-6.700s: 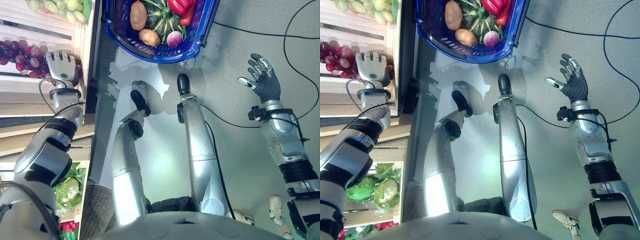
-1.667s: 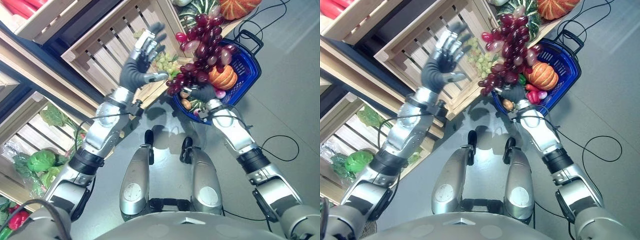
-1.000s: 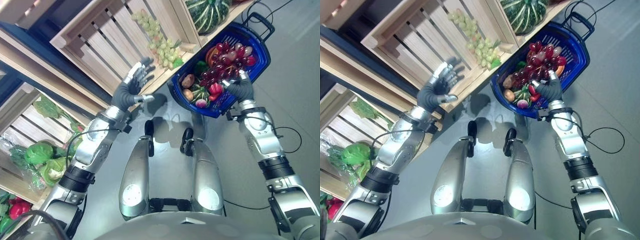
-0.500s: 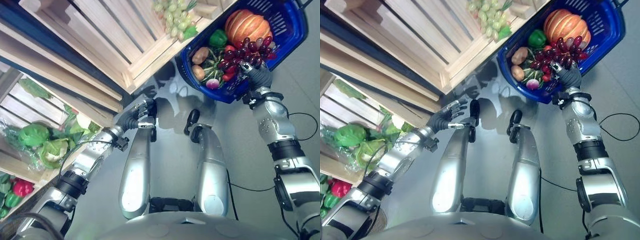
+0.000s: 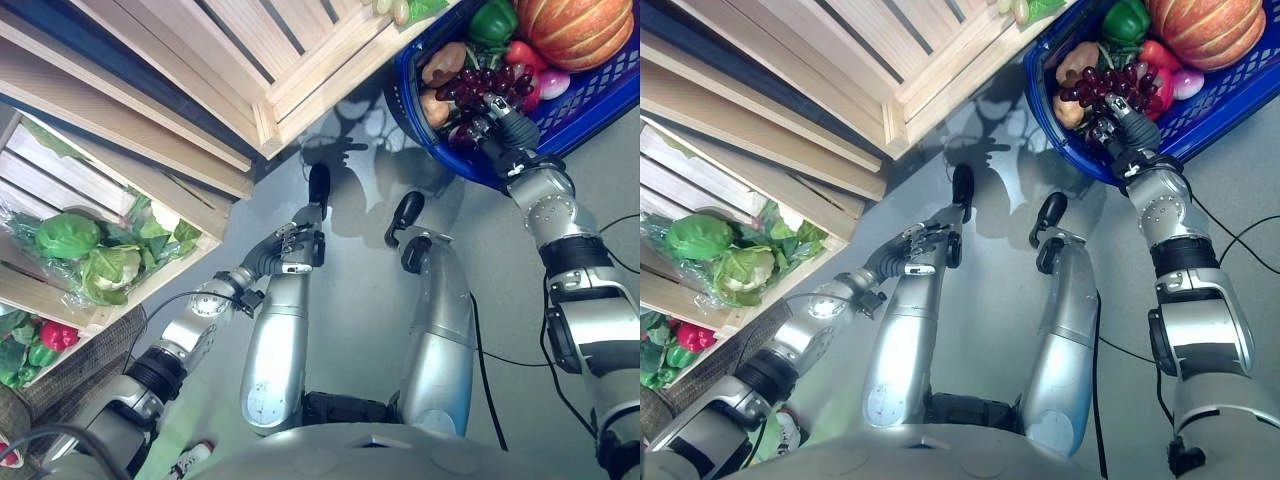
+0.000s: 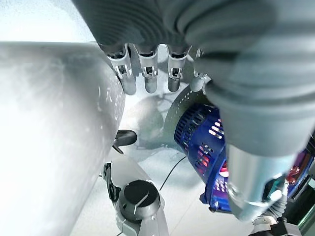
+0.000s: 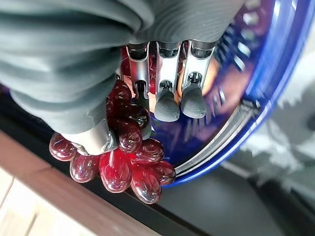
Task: Pick up fruits and vegetables into the basket
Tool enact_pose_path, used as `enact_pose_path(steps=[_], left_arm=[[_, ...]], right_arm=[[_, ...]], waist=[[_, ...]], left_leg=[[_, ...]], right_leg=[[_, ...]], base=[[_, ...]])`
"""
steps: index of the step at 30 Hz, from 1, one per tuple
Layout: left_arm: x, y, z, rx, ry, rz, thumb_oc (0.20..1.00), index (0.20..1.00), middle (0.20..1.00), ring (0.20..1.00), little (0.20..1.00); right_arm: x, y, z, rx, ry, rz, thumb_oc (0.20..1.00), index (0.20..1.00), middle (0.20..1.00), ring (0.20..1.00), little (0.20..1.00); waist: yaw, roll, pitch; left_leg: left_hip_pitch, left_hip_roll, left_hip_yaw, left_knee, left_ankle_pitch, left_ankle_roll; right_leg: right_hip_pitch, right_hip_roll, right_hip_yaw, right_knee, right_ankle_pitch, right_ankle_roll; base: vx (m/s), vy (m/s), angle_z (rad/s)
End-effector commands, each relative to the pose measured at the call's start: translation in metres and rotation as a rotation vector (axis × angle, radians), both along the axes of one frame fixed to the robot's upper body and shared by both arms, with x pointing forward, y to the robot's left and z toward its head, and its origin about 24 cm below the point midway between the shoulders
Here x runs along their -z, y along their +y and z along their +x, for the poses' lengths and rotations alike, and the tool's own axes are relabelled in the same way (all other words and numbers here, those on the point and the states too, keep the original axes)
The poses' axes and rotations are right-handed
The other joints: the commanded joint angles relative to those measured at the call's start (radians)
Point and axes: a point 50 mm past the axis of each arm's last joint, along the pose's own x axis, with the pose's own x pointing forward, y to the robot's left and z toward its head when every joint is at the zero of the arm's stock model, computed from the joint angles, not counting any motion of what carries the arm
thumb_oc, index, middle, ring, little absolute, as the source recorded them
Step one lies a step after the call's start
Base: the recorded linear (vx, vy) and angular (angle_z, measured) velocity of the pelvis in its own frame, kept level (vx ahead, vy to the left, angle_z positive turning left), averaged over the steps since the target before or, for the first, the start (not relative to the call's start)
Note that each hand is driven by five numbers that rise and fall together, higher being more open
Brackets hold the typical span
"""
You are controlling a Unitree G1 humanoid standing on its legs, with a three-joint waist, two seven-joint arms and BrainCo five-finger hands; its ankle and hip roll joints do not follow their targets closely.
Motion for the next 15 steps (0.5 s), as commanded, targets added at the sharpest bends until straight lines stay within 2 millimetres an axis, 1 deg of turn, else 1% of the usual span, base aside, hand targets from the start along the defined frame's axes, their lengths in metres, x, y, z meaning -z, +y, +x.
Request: enact_pose_path(steps=[1, 2, 4, 9, 11, 12, 15], left_arm=[[0.028, -0.036, -0.027, 0.101, 0.108, -0.056, 1.0, 1.0, 1.0, 1.0, 1.0], [0.029, -0.037, -0.028, 0.099, 0.105, -0.043, 1.0, 1.0, 1.0, 1.0, 1.0], [0.031, -0.039, -0.03, 0.113, 0.096, -0.018, 1.0, 1.0, 1.0, 1.0, 1.0], [0.026, -0.043, -0.028, 0.064, 0.021, 0.008, 1.0, 1.0, 1.0, 1.0, 1.0], [0.02, -0.042, -0.026, 0.031, -0.044, 0.037, 1.0, 1.0, 1.0, 1.0, 1.0], [0.02, -0.042, -0.026, 0.03, -0.044, 0.039, 1.0, 1.0, 1.0, 1.0, 1.0], [0.006, -0.04, -0.023, 0.015, -0.159, 0.09, 1.0, 1.0, 1.0, 1.0, 1.0]], right_arm=[[-0.017, -0.024, -0.007, 0.044, -0.073, 0.115, 0.708, 0.708, 0.708, 0.708, 0.708], [-0.015, -0.027, -0.007, 0.079, -0.062, 0.153, 1.0, 1.0, 1.0, 1.0, 1.0], [-0.014, -0.032, -0.007, 0.12, -0.066, 0.189, 1.0, 1.0, 1.0, 1.0, 1.0], [-0.013, -0.028, -0.007, 0.147, -0.087, 0.187, 1.0, 1.0, 1.0, 1.0, 1.0], [-0.006, -0.026, -0.009, 0.16, -0.089, 0.168, 1.0, 1.0, 1.0, 1.0, 1.0], [-0.005, -0.026, -0.009, 0.16, -0.089, 0.168, 1.0, 1.0, 1.0, 1.0, 1.0], [0.007, -0.02, -0.015, 0.169, -0.063, 0.101, 1.0, 1.0, 1.0, 1.0, 1.0]], waist=[[-0.022, 0.102, -0.057], [-0.022, 0.102, -0.057], [-0.023, 0.103, -0.057], [-0.031, 0.105, -0.057], [-0.037, 0.106, -0.057], [-0.036, 0.105, -0.057], [-0.049, 0.1, -0.057]], left_leg=[[0.029, -0.012, 0.052, 0.03, -0.141, 0.068], [0.028, -0.012, 0.052, 0.028, -0.141, 0.068], [0.03, -0.012, 0.052, 0.023, -0.141, 0.068], [0.057, -0.016, 0.055, -0.01, -0.131, 0.066], [0.079, -0.017, 0.061, -0.026, -0.126, 0.063], [0.081, -0.017, 0.062, -0.027, -0.125, 0.063], [0.114, -0.018, 0.072, -0.049, -0.119, 0.059]], right_leg=[[-0.023, 0.06, 0.012, 0.019, 0.01, 0.053], [-0.024, 0.061, 0.012, 0.016, 0.011, 0.054], [-0.022, 0.064, 0.013, 0.008, 0.014, 0.054], [0.0, 0.077, 0.017, -0.029, 0.023, 0.053], [0.02, 0.08, 0.016, -0.049, 0.03, 0.053], [0.021, 0.08, 0.016, -0.05, 0.03, 0.053], [0.052, 0.085, 0.017, -0.082, 0.039, 0.055]], base=[[0.0, 0.0, 0.0], [0.0, 0.0, 0.0], [0.0, 0.0, 0.0], [-0.02, 0.01, -0.01], [-0.04, 0.015, -0.03], [-0.03, 0.01, -0.04], [-0.03, 0.018, -0.02]])
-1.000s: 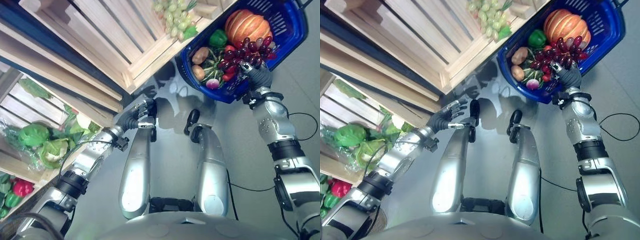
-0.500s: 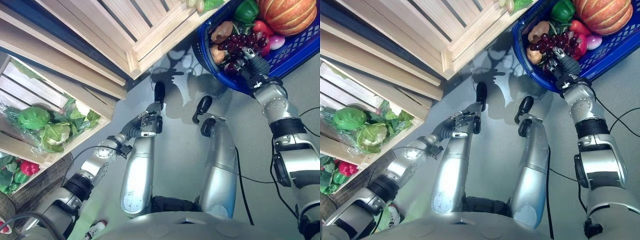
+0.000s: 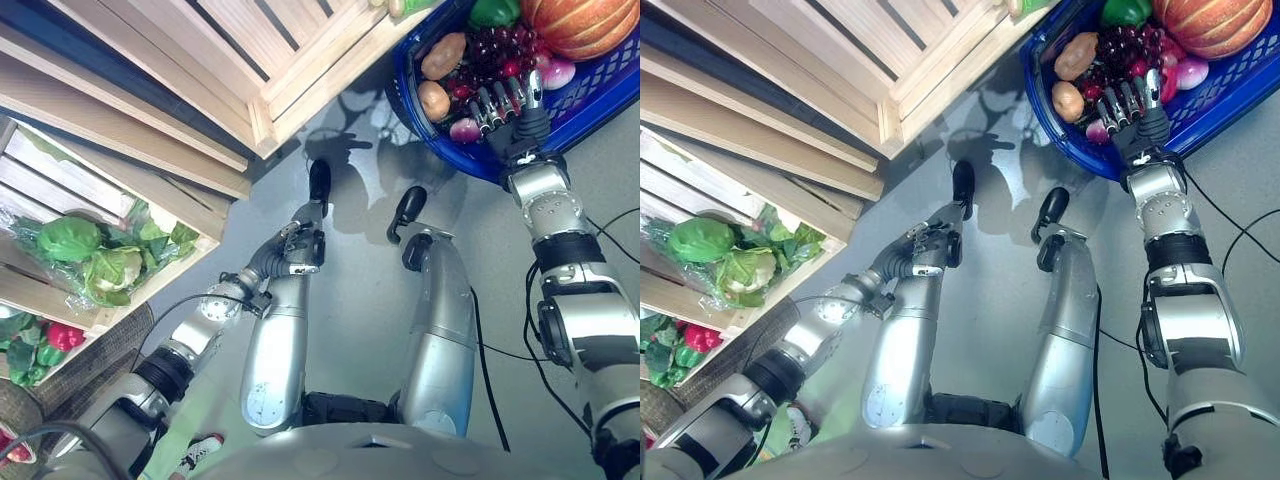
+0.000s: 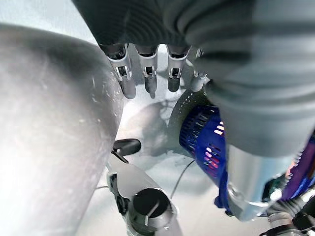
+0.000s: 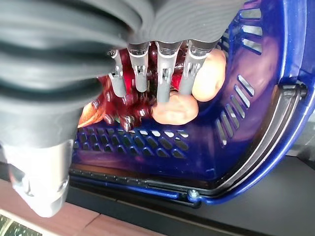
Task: Pick up fruits and vegetables into the basket
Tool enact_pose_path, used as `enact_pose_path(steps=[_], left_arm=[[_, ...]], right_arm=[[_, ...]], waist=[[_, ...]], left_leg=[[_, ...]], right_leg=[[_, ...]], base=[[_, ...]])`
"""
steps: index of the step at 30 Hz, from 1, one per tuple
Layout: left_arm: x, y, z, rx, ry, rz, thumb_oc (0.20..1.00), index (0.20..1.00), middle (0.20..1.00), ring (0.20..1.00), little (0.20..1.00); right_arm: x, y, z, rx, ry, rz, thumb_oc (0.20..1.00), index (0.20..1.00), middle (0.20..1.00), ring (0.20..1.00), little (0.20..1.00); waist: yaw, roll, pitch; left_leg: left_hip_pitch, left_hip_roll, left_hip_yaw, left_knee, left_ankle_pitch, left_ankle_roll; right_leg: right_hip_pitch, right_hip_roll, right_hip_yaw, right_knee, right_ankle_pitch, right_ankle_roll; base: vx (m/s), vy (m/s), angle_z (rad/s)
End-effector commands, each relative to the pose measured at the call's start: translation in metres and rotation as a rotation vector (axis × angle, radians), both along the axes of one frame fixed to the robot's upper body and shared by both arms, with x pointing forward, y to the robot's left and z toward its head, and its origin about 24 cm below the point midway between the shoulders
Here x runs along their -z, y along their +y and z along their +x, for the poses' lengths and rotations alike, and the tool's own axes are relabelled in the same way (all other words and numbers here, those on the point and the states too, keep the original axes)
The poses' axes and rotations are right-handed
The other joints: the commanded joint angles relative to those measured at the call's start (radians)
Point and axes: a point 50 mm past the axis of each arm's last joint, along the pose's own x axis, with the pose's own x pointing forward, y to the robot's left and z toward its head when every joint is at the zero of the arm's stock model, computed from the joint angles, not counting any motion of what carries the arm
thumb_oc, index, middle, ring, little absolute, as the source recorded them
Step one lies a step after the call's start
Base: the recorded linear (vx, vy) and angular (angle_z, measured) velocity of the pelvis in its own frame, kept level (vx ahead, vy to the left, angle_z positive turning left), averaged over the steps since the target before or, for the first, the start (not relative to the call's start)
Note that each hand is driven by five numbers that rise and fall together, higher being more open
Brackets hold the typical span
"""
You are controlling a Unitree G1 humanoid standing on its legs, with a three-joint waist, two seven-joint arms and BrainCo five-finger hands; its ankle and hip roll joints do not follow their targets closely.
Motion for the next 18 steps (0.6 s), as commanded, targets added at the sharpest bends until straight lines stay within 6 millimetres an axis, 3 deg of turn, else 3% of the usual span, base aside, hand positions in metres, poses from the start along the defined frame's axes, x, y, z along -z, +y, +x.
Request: enact_pose_path(steps=[1, 12, 14, 15, 16, 18], left_arm=[[-0.001, -0.028, -0.02, 0.064, -0.09, -0.007, 1.0, 1.0, 1.0, 1.0, 1.0], [-0.058, -0.015, -0.019, 0.038, -0.446, 0.004, 1.0, 1.0, 1.0, 1.0, 1.0], [-0.076, -0.011, -0.018, 0.01, -0.555, -0.005, 1.0, 1.0, 1.0, 1.0, 1.0], [-0.083, -0.01, -0.021, 0.003, -0.639, 0.016, 1.0, 1.0, 1.0, 1.0, 1.0], [-0.095, -0.009, -0.022, -0.012, -0.757, 0.064, 1.0, 1.0, 1.0, 1.0, 1.0], [-0.116, -0.004, -0.023, -0.074, -0.919, 0.132, 1.0, 1.0, 1.0, 1.0, 1.0]], right_arm=[[0.008, -0.018, -0.018, 0.07, -0.001, -0.124, 1.0, 1.0, 1.0, 1.0, 1.0], [0.067, 0.008, -0.059, 0.116, 0.037, -0.252, 1.0, 1.0, 1.0, 1.0, 1.0], [0.073, 0.017, -0.068, 0.123, 0.018, -0.269, 1.0, 1.0, 1.0, 1.0, 1.0], [0.081, 0.023, -0.075, 0.135, 0.02, -0.289, 1.0, 1.0, 1.0, 1.0, 1.0], [0.081, 0.025, -0.08, 0.145, -0.002, -0.308, 1.0, 1.0, 1.0, 1.0, 1.0], [0.087, 0.033, -0.094, 0.156, -0.013, -0.391, 1.0, 1.0, 1.0, 1.0, 1.0]], waist=[[-0.043, 0.096, -0.056], [-0.094, 0.071, -0.056], [-0.107, 0.067, -0.056], [-0.116, 0.065, -0.056], [-0.124, 0.065, -0.056], [-0.141, 0.065, -0.056]], left_leg=[[0.105, -0.022, 0.058, -0.024, -0.129, 0.061], [0.243, -0.02, 0.1, -0.084, -0.128, 0.055], [0.254, -0.018, 0.114, -0.107, -0.1, 0.059], [0.302, -0.022, 0.113, -0.109, -0.127, 0.054], [0.299, -0.019, 0.126, -0.121, -0.102, 0.058], [0.349, -0.021, 0.138, -0.133, -0.104, 0.056]], right_leg=[[0.062, 0.08, 0.002, -0.073, 0.042, 0.059], [0.197, 0.097, 0.007, -0.163, 0.063, 0.066], [0.209, 0.1, 0.002, -0.198, 0.095, 0.06], [0.252, 0.104, 0.016, -0.198, 0.069, 0.07], [0.248, 0.102, 0.011, -0.217, 0.097, 0.064], [0.293, 0.103, 0.019, -0.233, 0.095, 0.07]], base=[[-0.04, 0.029, -0.01], [-0.03, 0.022, -0.07], [-0.06, 0.041, -0.09], [-0.09, 0.06, -0.15], [-0.03, 0.089, -0.26], [-0.04, 0.091, -0.25]])
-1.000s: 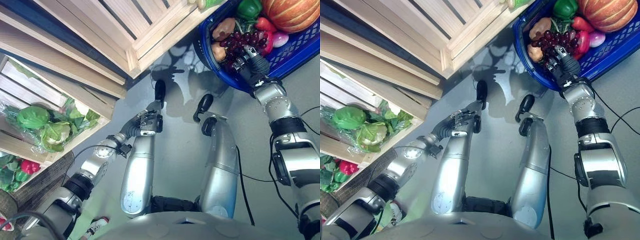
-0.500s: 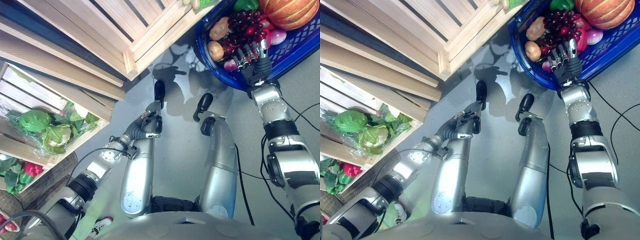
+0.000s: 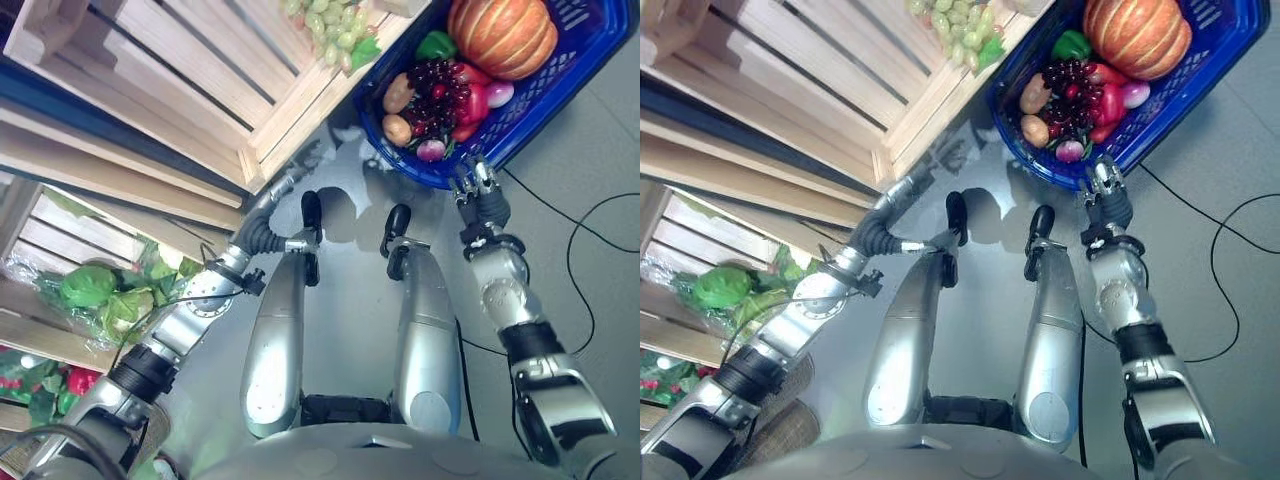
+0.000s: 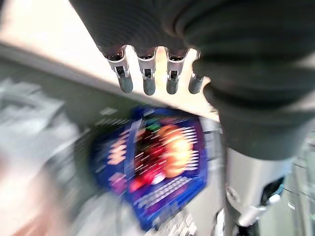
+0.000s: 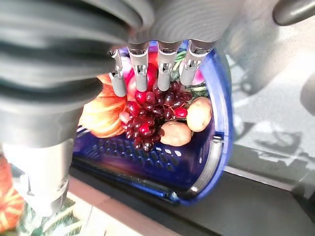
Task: Pick up fruits and vegetables into the basket
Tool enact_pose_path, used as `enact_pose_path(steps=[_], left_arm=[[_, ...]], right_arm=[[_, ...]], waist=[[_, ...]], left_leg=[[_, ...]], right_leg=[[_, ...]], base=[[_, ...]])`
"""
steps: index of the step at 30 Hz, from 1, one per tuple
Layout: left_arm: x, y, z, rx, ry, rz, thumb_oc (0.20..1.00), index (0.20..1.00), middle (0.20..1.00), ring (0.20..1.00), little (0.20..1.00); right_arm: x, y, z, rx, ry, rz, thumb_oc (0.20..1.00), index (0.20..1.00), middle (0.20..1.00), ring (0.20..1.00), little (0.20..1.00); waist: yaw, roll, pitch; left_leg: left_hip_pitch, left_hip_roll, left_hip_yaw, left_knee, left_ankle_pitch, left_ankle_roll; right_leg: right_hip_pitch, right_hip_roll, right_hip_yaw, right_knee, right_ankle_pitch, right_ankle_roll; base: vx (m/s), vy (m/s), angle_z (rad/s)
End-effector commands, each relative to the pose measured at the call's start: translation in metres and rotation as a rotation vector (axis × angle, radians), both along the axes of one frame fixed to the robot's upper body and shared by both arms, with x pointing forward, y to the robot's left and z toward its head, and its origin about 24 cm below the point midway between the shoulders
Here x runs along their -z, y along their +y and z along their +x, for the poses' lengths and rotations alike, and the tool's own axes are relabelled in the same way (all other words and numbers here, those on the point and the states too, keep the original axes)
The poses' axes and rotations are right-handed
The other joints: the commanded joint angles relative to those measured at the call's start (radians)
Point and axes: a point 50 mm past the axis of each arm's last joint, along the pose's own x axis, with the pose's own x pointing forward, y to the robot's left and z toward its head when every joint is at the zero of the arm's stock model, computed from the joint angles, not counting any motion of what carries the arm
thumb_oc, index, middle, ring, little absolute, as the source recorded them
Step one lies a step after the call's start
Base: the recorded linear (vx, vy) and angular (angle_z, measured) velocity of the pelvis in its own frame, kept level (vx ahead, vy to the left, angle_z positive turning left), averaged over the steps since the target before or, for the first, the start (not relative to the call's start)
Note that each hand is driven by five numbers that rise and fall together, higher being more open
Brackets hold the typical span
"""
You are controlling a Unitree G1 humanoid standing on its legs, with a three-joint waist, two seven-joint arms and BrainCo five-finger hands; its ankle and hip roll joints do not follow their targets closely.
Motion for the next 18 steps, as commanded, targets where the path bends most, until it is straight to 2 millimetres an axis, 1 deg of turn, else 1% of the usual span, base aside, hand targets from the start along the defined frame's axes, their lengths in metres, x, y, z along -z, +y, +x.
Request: enact_pose_path(steps=[1, 3, 4, 6, 7, 8, 10, 12, 15, 18], left_arm=[[-0.03, -0.008, -0.019, -0.029, -0.33, 0.044, 1.0, 1.0, 1.0, 1.0, 1.0], [-0.042, -0.002, -0.019, -0.077, -0.431, 0.088, 1.0, 1.0, 1.0, 1.0, 1.0], [-0.051, 0.002, -0.018, -0.121, -0.511, 0.135, 1.0, 1.0, 1.0, 1.0, 1.0], [-0.08, 0.017, -0.016, -0.228, -0.703, 0.256, 1.0, 1.0, 1.0, 1.0, 1.0], [-0.081, 0.017, -0.015, -0.233, -0.709, 0.263, 1.0, 1.0, 1.0, 1.0, 1.0], [-0.092, 0.023, -0.014, -0.288, -0.796, 0.35, 1.0, 1.0, 1.0, 1.0, 1.0], [-0.109, 0.032, -0.009, -0.368, -0.899, 0.453, 1.0, 1.0, 1.0, 1.0, 1.0], [-0.129, 0.043, -0.006, -0.433, -0.965, 0.512, 1.0, 1.0, 1.0, 1.0, 1.0], [-0.143, 0.052, -0.002, -0.529, -1.07, 0.626, 1.0, 1.0, 1.0, 1.0, 1.0], [-0.153, 0.06, 0.009, -0.603, -1.069, 0.728, 1.0, 1.0, 1.0, 1.0, 1.0]], right_arm=[[-0.013, -0.006, -0.019, 0.053, -0.103, -0.196, 1.0, 1.0, 1.0, 1.0, 1.0], [-0.012, -0.004, -0.024, 0.05, -0.107, -0.253, 1.0, 1.0, 1.0, 1.0, 1.0], [-0.013, -0.003, -0.027, 0.05, -0.11, -0.291, 1.0, 1.0, 1.0, 1.0, 1.0], [-0.012, -0.001, -0.036, 0.039, -0.115, -0.393, 1.0, 1.0, 1.0, 1.0, 1.0], [-0.012, -0.001, -0.037, 0.038, -0.115, -0.397, 1.0, 1.0, 1.0, 1.0, 1.0], [-0.013, -0.001, -0.039, 0.037, -0.122, -0.44, 1.0, 1.0, 1.0, 1.0, 1.0], [-0.016, -0.003, -0.042, 0.027, -0.134, -0.495, 1.0, 1.0, 1.0, 1.0, 1.0], [-0.02, -0.007, -0.047, 0.011, -0.143, -0.55, 1.0, 1.0, 1.0, 1.0, 1.0], [-0.024, -0.012, -0.051, -0.016, -0.153, -0.6, 1.0, 1.0, 1.0, 1.0, 1.0], [-0.028, -0.014, -0.054, -0.091, -0.161, -0.669, 1.0, 1.0, 1.0, 1.0, 1.0]], waist=[[-0.047, 0.066, -0.055], [-0.057, 0.068, -0.055], [-0.065, 0.07, -0.055], [-0.092, 0.072, -0.055], [-0.093, 0.071, -0.055], [-0.105, 0.072, -0.055], [-0.125, 0.072, -0.055], [-0.149, 0.073, -0.055], [-0.179, 0.074, -0.055], [-0.213, 0.077, -0.055]], left_leg=[[0.095, -0.034, 0.062, 0.005, -0.107, 0.043], [0.118, -0.034, 0.07, 0.002, -0.112, 0.042], [0.133, -0.035, 0.076, 0.0, -0.114, 0.041], [0.176, -0.041, 0.091, -0.001, -0.12, 0.036], [0.177, -0.041, 0.092, -0.001, -0.12, 0.035], [0.19, -0.041, 0.099, 0.0, -0.124, 0.034], [0.207, -0.04, 0.111, 0.001, -0.127, 0.031], [0.227, -0.038, 0.125, 0.002, -0.132, 0.028], [0.242, -0.035, 0.143, 0.004, -0.136, 0.026], [0.25, -0.031, 0.164, 0.009, -0.139, 0.024]], right_leg=[[0.084, 0.069, -0.032, -0.103, 0.057, 0.039], [0.102, 0.068, -0.027, -0.107, 0.052, 0.042], [0.115, 0.069, -0.022, -0.109, 0.047, 0.043], [0.153, 0.072, -0.007, -0.114, 0.037, 0.046], [0.154, 0.072, -0.006, -0.115, 0.036, 0.047], [0.165, 0.071, -0.002, -0.115, 0.033, 0.048], [0.176, 0.07, 0.007, -0.116, 0.031, 0.05], [0.189, 0.069, 0.021, -0.117, 0.027, 0.052], [0.195, 0.07, 0.041, -0.116, 0.025, 0.055], [0.192, 0.073, 0.065, -0.112, 0.025, 0.059]], base=[[0.01, 0.087, -0.13], [0.01, 0.089, -0.09], [0.01, 0.117, -0.14], [0.03, 0.141, -0.21], [0.03, 0.111, -0.15], [0.02, 0.075, -0.07], [0.03, 0.102, -0.11], [0.04, 0.117, -0.14], [0.03, 0.111, -0.14], [0.04, 0.132, -0.18]])
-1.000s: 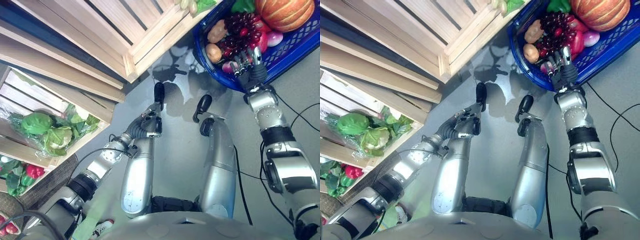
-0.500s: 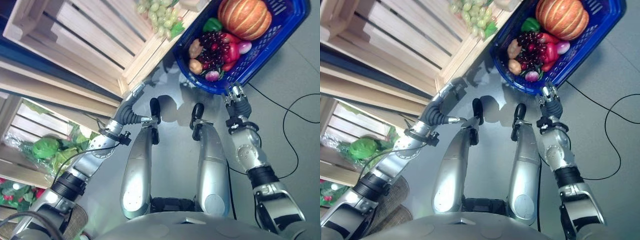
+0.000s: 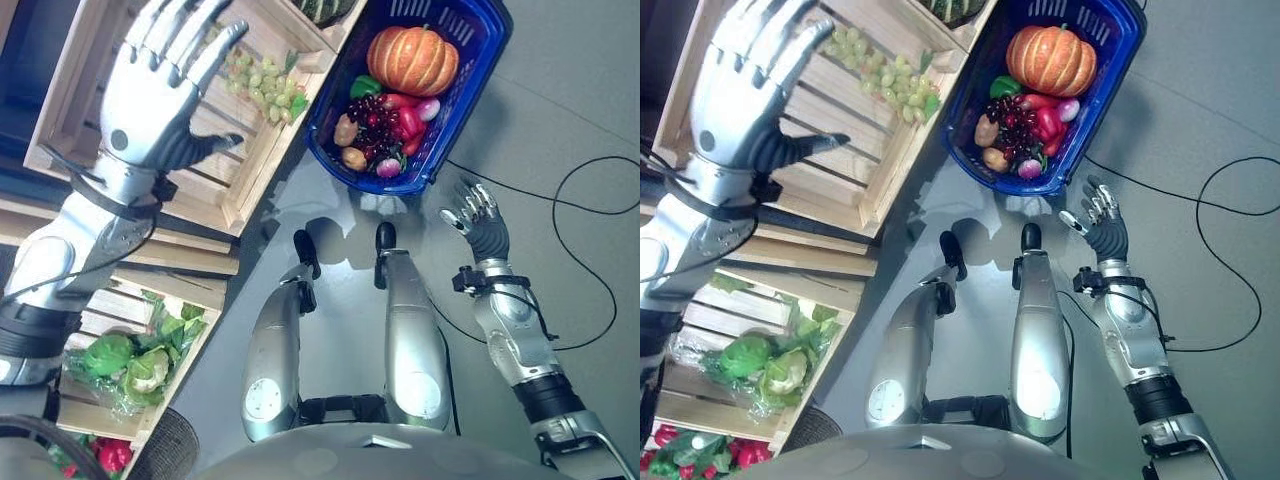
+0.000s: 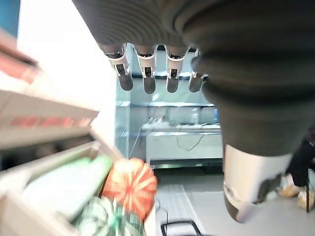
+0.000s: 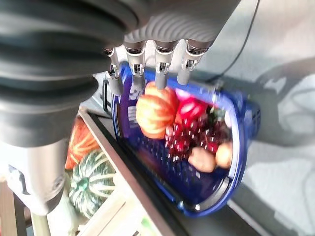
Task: Pick up fruits and vegetables into the basket
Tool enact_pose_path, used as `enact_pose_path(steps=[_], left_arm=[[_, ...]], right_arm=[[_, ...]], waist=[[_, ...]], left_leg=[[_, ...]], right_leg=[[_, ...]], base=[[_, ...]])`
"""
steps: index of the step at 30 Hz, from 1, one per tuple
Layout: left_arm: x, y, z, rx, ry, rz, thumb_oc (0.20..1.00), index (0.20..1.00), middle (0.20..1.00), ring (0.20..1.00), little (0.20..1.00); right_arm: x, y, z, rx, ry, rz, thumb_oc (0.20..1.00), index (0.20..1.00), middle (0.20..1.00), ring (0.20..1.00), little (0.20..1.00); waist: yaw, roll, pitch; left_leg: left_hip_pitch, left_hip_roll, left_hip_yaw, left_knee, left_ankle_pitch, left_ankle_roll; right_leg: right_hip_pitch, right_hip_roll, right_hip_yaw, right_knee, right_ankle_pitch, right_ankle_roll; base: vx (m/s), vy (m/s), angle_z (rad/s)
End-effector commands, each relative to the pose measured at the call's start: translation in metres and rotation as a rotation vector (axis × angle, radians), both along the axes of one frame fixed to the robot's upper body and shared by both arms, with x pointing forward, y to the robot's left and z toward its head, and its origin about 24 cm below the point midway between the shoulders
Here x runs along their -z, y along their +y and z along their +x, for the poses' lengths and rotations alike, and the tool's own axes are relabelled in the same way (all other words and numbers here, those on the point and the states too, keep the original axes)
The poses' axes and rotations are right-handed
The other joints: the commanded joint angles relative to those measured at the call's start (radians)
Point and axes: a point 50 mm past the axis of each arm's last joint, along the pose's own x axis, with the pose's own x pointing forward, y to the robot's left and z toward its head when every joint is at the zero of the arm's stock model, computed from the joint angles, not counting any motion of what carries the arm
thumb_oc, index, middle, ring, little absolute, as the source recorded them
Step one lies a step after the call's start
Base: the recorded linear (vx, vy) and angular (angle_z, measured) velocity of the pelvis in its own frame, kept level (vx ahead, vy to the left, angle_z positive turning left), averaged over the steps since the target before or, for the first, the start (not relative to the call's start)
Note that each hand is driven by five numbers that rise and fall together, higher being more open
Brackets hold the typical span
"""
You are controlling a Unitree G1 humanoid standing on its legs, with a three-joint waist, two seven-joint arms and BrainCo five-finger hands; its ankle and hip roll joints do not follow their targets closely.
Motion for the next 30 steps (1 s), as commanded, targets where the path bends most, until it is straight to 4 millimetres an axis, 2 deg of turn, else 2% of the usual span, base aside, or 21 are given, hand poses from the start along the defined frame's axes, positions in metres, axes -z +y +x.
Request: enact_pose_path(steps=[1, 7, 8, 9, 14, 21, 30], left_arm=[[-0.007, 0.007, 0.01, -0.11, -0.069, 0.002, 1.0, 1.0, 1.0, 1.0, 1.0], [-0.003, 0.025, 0.034, -0.294, -0.008, 0.043, 1.0, 1.0, 1.0, 1.0, 1.0], [0.002, 0.032, 0.041, -0.353, 0.032, 0.053, 1.0, 1.0, 1.0, 1.0, 1.0], [0.01, 0.037, 0.049, -0.394, 0.082, 0.051, 1.0, 1.0, 1.0, 1.0, 1.0], [0.041, 0.059, 0.071, -0.523, 0.266, 0.002, 1.0, 1.0, 1.0, 1.0, 1.0], [0.074, 0.088, 0.082, -0.686, 0.391, -0.111, 1.0, 1.0, 1.0, 1.0, 1.0], [0.084, 0.104, 0.085, -0.819, 0.413, -0.082, 1.0, 1.0, 1.0, 1.0, 1.0]], right_arm=[[-0.022, -0.008, -0.009, -0.086, -0.079, -0.123, 1.0, 1.0, 1.0, 1.0, 1.0], [-0.026, -0.008, -0.014, -0.214, -0.05, -0.187, 1.0, 1.0, 1.0, 1.0, 1.0], [-0.026, -0.006, -0.015, -0.245, -0.043, -0.205, 1.0, 1.0, 1.0, 1.0, 1.0], [-0.025, -0.005, -0.015, -0.266, -0.033, -0.213, 1.0, 1.0, 1.0, 1.0, 1.0], [-0.027, -0.003, -0.014, -0.305, -0.02, -0.235, 1.0, 1.0, 1.0, 1.0, 1.0], [-0.031, -0.003, -0.01, -0.292, -0.029, -0.251, 1.0, 1.0, 1.0, 1.0, 1.0], [-0.039, -0.001, -0.005, -0.272, -0.061, -0.224, 1.0, 1.0, 1.0, 1.0, 1.0]], waist=[[-0.068, 0.072, -0.053], [-0.118, 0.074, -0.053], [-0.132, 0.074, -0.053], [-0.143, 0.073, -0.053], [-0.173, 0.07, -0.053], [-0.186, 0.064, -0.053], [-0.185, 0.058, -0.053]], left_leg=[[0.028, -0.036, 0.069, 0.08, -0.139, 0.028], [0.022, -0.028, 0.105, 0.096, -0.146, 0.03], [0.015, -0.026, 0.114, 0.101, -0.147, 0.031], [0.024, -0.026, 0.109, 0.113, -0.173, 0.025], [-0.002, -0.019, 0.131, 0.129, -0.175, 0.026], [-0.074, -0.01, 0.15, 0.157, -0.172, 0.027], [-0.16, -0.006, 0.153, 0.196, -0.178, 0.033]], right_leg=[[0.05, 0.054, -0.018, -0.091, 0.02, 0.049], [0.02, 0.065, 0.028, -0.079, 0.025, 0.057], [0.009, 0.069, 0.039, -0.075, 0.025, 0.058], [0.013, 0.073, 0.054, -0.06, -0.002, 0.065], [-0.024, 0.081, 0.08, -0.047, 0.0, 0.066], [-0.099, 0.093, 0.101, -0.026, 0.009, 0.062], [-0.185, 0.1, 0.108, 0.014, 0.011, 0.059]], base=[[0.04, 0.132, -0.2], [0.03, 0.106, -0.28], [0.11, 0.131, -0.29], [0.11, 0.133, -0.31], [0.05, 0.079, -0.22], [0.03, 0.047, -0.11], [0.01, 0.025, 0.0]])
